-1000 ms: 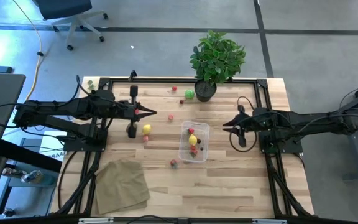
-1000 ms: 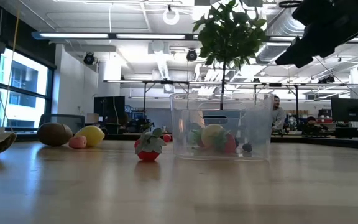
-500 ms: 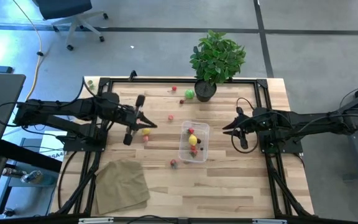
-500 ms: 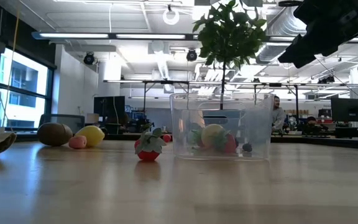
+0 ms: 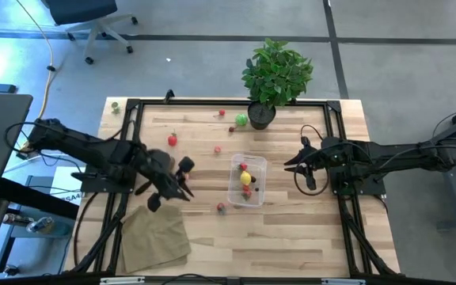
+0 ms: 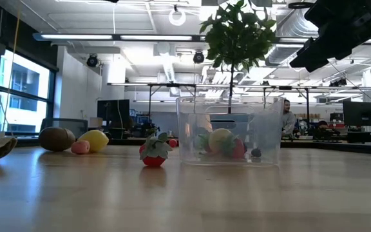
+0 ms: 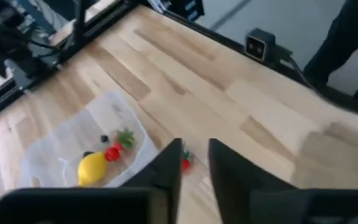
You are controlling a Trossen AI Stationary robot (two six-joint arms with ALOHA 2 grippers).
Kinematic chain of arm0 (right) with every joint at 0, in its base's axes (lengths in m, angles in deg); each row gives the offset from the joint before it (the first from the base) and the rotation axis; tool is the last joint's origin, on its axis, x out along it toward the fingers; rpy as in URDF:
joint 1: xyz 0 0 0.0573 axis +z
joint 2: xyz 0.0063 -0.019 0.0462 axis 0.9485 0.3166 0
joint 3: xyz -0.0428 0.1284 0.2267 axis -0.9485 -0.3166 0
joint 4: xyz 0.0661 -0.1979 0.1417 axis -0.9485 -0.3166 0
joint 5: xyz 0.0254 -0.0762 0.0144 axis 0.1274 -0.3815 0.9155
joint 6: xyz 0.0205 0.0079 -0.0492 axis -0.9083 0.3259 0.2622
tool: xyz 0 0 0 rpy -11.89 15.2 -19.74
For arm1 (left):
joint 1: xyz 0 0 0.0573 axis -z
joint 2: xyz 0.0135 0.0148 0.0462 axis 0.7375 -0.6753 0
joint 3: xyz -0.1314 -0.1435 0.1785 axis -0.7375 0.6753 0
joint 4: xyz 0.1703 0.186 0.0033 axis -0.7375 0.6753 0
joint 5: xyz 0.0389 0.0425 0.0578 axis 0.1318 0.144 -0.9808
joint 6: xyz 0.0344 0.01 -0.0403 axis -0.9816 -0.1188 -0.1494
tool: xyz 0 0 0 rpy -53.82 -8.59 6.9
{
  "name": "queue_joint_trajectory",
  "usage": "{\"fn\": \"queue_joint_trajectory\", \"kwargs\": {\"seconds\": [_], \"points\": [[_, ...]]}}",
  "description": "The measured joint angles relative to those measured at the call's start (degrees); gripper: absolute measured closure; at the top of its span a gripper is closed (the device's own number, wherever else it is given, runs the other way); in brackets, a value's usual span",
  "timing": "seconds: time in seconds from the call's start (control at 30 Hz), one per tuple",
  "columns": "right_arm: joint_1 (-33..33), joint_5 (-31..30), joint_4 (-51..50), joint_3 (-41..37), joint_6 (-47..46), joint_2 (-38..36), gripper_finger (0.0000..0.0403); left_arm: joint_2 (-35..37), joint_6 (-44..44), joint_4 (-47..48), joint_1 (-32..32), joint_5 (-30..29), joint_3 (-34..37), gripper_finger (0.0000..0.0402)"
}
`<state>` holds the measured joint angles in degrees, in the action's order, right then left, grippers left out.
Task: Pick and placing Produce into tupperware
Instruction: Put the red strawberry into the transparent container
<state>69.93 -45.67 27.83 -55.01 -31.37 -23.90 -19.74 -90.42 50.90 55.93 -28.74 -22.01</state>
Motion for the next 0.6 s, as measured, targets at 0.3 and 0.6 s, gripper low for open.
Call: {"fn": "queue_joint_trajectory", "kwargs": {"seconds": [0.3,0.6], "points": [[0.01,0.0,-0.29,0.0,0.02,0.02,0.0329,-8.45,-4.7,0.02,4.11,-2.41,0.0,0.021],[0.01,0.01,-0.5,0.0,0.02,0.02,0.0329,-18.56,-8.45,-3.48,5.49,-2.94,0.04,0.019]]}}
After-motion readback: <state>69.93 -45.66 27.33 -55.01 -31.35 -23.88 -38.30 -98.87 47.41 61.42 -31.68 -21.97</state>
